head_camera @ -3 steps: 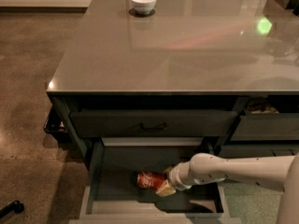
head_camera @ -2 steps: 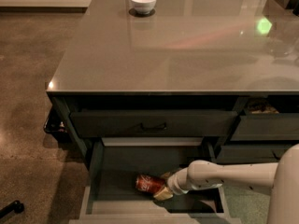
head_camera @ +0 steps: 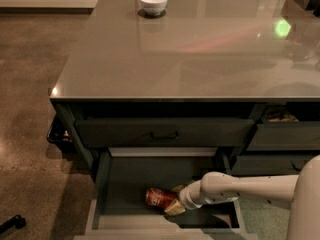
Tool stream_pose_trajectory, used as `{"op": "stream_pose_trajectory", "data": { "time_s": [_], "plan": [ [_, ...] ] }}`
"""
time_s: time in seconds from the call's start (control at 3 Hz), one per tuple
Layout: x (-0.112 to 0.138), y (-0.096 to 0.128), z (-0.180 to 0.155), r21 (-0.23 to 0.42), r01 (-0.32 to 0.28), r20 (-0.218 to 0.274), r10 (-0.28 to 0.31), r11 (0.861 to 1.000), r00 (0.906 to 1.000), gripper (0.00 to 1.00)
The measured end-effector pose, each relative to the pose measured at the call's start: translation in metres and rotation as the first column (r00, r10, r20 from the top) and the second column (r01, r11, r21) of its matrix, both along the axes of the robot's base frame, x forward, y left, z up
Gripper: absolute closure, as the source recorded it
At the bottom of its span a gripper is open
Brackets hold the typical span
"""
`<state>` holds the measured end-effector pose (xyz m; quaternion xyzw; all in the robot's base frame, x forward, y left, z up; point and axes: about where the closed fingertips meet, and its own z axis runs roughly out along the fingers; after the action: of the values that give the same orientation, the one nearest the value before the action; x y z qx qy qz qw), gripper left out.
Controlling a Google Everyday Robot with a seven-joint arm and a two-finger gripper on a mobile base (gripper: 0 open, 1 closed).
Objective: Place coke can into middle drawer
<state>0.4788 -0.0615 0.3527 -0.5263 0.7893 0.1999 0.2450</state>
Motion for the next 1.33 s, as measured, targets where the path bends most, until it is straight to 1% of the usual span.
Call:
{"op": "stream_pose_trajectory", "data": {
  "time_s": [1.0, 1.33],
  "plan": [
    [0.0000, 0.0001, 0.0000, 0.000, 0.000, 0.000, 0.000, 1.000, 1.0000, 0.12],
    [-0.0001, 0.0001, -0.0001, 0.000, 0.000, 0.000, 0.000, 1.000, 1.0000, 0.00]
  ]
}}
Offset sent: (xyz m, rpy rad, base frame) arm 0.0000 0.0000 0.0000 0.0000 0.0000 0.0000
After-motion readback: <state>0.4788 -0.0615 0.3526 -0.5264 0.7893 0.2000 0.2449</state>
